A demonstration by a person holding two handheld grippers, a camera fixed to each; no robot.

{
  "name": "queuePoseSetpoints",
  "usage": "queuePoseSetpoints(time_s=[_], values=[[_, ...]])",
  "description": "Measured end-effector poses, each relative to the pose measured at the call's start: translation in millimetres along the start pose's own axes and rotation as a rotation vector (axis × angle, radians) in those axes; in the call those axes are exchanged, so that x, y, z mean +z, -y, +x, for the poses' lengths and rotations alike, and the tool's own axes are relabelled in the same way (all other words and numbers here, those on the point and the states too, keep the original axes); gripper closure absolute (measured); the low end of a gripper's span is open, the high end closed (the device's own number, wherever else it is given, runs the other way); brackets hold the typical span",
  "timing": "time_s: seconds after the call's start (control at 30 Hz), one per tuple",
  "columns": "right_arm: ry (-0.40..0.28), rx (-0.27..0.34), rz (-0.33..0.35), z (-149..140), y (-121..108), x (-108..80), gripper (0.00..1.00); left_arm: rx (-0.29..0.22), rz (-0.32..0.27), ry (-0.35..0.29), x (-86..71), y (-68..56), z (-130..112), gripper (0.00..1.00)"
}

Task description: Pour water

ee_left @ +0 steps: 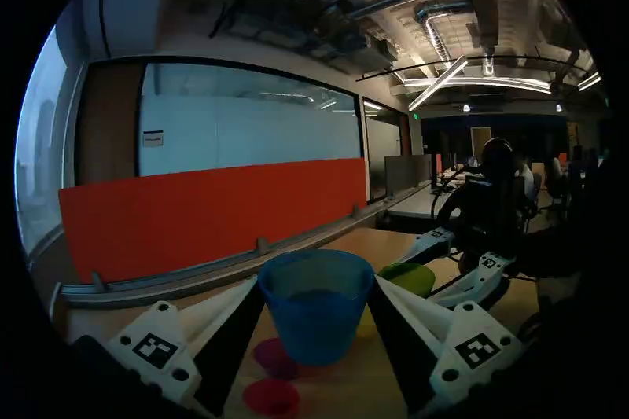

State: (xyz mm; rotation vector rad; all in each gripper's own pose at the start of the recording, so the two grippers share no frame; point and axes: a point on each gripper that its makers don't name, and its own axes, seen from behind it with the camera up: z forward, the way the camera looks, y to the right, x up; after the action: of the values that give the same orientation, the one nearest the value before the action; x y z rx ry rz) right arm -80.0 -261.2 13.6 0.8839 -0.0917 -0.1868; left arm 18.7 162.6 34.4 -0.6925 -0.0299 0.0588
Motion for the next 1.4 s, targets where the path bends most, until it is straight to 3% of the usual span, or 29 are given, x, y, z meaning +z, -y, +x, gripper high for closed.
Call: queuePoseSetpoints(time_s=[0.53,1.4], values=[[-0.019,-0.003,0.039,4,18,8.8,0.08,0.116,0.034,-0.036,-6.7,3.0,32,0.14],[-0.031,-0.011,0.109,9,50,18.1,0.08,0.406,0.086,-0.073,-10.7,-7.7,74,0.13]])
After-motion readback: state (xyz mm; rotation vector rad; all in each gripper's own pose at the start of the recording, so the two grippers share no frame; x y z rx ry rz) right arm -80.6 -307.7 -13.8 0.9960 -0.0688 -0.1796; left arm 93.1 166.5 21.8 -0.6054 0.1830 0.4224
